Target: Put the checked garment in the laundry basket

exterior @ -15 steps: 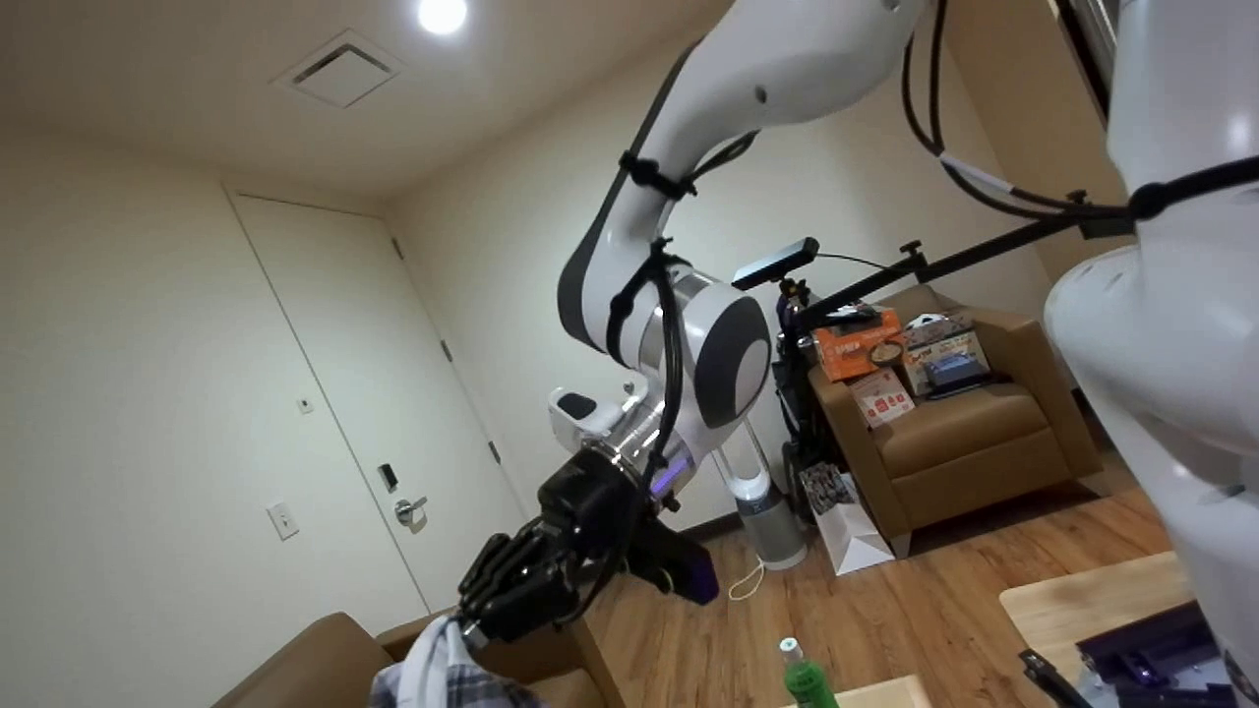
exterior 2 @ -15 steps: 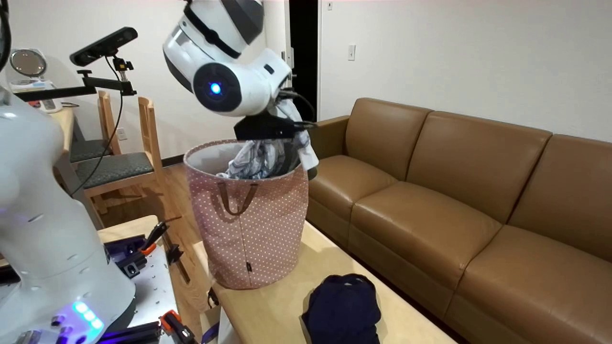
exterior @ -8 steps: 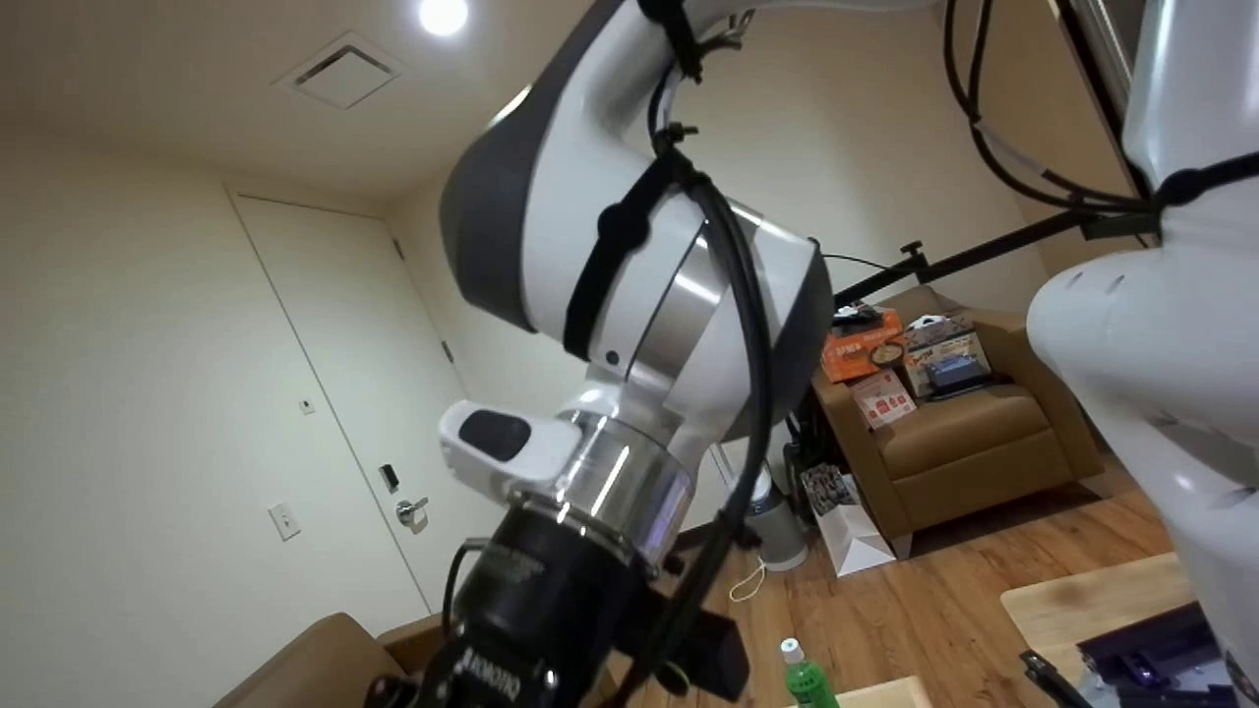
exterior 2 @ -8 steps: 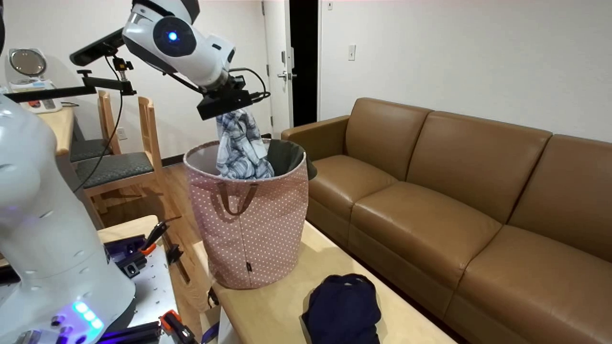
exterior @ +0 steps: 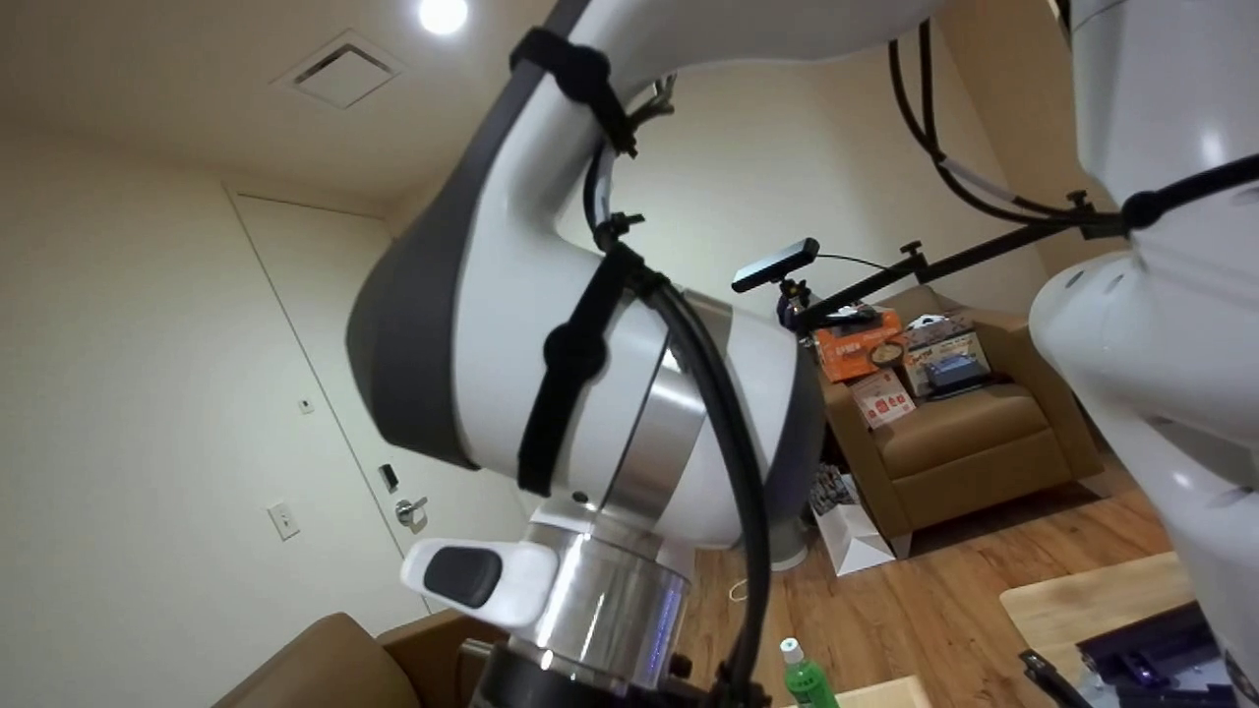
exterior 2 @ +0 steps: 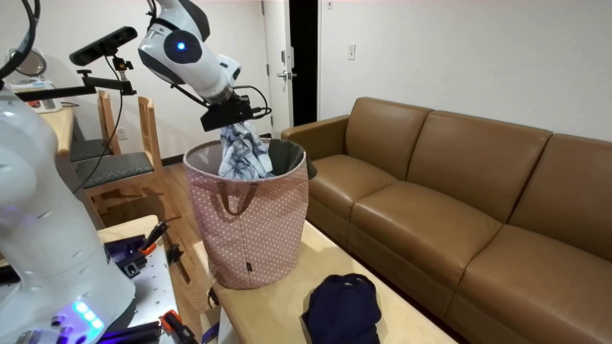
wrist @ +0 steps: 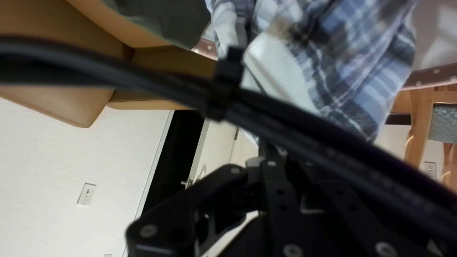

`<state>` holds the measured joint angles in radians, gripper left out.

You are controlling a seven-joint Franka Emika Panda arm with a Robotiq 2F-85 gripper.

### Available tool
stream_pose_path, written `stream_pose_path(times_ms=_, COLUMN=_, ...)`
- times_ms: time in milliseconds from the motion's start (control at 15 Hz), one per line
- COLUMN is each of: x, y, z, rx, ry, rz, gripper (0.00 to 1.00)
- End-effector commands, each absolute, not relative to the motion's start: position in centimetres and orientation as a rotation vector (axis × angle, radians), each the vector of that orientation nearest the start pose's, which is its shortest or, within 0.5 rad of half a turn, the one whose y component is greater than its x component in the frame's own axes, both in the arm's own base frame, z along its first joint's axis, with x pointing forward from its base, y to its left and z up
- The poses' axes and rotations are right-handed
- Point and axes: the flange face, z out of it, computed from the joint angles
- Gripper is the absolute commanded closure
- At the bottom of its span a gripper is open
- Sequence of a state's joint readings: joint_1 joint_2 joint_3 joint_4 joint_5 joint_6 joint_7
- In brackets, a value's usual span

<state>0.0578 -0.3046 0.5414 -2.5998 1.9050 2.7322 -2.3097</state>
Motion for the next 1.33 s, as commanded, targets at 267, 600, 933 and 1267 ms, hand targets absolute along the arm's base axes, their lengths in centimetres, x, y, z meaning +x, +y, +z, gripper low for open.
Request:
stream_pose_path(times_ms=267, x=36.1, y=20.2, z=32.9, rx=-2.392, ry=-1.261, rz=-1.134, gripper=0.98)
stream_pose_path(times_ms=600, x=35.4, y=22.0, z=27.6, rx=-2.626, ry=-1.052, rz=-0.868, gripper=0.98)
stream_pose_path(times_ms=933, x=36.5, y=23.9, z=19.9, rx=-2.658, ry=-0.899, rz=-0.581, gripper=0.98)
stream_pose_path(times_ms=1267, x=35.8, y=23.4, z=22.3, rx=-2.732, ry=-0.906, rz=-0.632, gripper=0.98)
